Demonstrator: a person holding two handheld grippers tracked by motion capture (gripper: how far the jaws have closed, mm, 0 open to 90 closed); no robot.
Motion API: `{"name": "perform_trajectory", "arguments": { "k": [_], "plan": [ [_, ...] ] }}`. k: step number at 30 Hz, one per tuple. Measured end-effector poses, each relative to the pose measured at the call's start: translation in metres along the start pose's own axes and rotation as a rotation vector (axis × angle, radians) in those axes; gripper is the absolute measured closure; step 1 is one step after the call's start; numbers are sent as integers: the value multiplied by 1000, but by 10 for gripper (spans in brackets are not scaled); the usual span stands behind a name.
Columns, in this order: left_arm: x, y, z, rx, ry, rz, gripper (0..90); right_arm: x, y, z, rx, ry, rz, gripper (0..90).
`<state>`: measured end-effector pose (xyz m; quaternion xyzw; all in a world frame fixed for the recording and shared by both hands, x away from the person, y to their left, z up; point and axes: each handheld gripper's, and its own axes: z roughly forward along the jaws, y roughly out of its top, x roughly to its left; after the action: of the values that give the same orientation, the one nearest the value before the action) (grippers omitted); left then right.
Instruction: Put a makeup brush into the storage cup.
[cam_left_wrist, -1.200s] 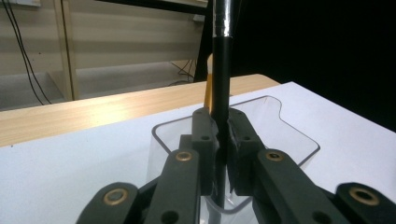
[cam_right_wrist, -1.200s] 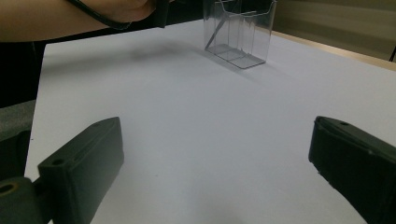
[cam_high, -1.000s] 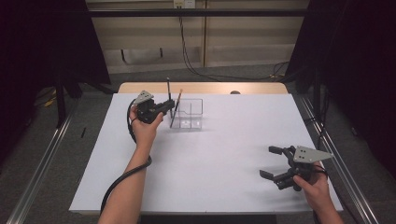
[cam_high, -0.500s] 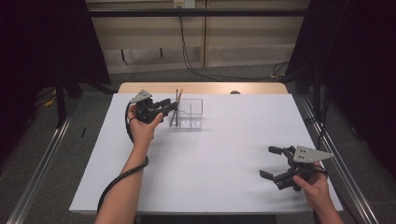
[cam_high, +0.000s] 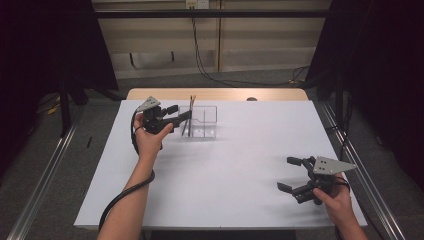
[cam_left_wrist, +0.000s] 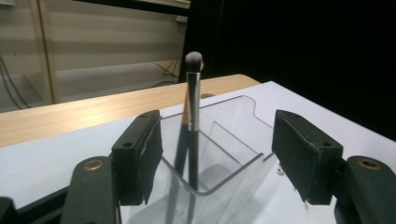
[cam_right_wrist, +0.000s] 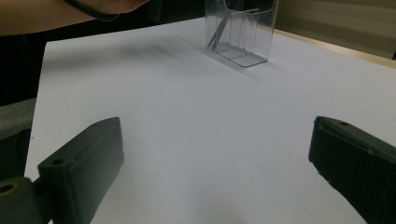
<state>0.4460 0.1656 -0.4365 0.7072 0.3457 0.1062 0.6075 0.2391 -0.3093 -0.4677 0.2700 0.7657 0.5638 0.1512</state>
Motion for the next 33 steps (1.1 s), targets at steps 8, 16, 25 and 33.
{"name": "perform_trajectory", "arguments": {
  "k": [8,16,25,33],
  "plan": [
    [-3,-4,-3,-5,-24,-12,245,0,0,1,2,-4,-5,29],
    [-6,-10,-6,-6,-34,-24,136,1,0,0,2,-6,-4,28],
    [-11,-17,-11,-2,-54,-21,68,2,1,-1,0,-15,-6,28],
    [-16,-20,-17,-1,-81,-4,26,1,1,-2,-6,-24,-4,29]
  ]
}}
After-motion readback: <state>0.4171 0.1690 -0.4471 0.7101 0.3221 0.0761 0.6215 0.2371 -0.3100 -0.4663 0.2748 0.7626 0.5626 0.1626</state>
